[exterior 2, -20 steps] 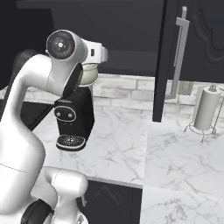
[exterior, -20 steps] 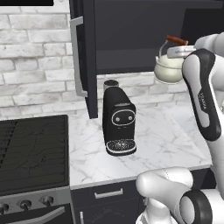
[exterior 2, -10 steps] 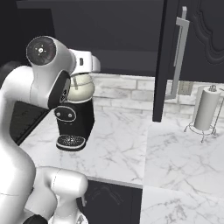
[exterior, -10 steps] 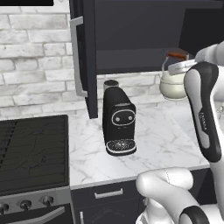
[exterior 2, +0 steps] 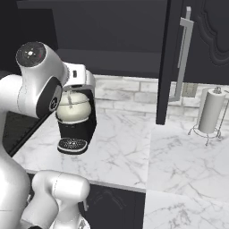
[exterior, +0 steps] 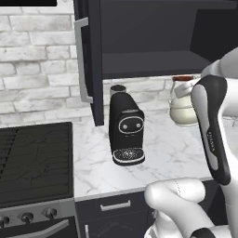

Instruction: Open the cabinet, pick the kettle from the cabinet, and place it in the sink.

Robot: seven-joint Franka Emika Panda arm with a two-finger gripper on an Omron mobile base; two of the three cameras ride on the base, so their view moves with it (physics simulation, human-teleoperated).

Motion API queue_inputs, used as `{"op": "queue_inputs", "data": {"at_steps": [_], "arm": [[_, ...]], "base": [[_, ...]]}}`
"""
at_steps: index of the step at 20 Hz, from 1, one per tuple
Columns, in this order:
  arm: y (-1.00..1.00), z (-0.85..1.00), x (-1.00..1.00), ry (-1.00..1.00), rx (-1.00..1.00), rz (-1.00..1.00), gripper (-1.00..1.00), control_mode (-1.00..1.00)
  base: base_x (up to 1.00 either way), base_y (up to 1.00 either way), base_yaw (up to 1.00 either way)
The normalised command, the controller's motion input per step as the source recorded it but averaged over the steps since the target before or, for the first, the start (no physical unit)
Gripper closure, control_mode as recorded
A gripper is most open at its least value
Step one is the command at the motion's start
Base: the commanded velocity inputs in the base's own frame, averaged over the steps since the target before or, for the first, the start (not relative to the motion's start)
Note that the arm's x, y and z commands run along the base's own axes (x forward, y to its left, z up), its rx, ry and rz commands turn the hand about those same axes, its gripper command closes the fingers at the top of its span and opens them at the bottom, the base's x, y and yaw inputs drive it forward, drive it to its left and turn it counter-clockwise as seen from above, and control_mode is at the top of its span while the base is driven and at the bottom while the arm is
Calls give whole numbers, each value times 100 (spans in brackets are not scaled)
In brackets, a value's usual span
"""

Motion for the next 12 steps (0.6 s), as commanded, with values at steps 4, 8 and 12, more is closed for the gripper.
{"op": "queue_inputs", "data": {"at_steps": [4,8,12], "arm": [[4,-41,-18,4,0,0,100,-100],[6,-39,-18,0,0,0,100,-100],[1,-25,-13,0,0,0,100,-100]], "base": [[0,0,0],[0,0,0],[0,0,0]]}}
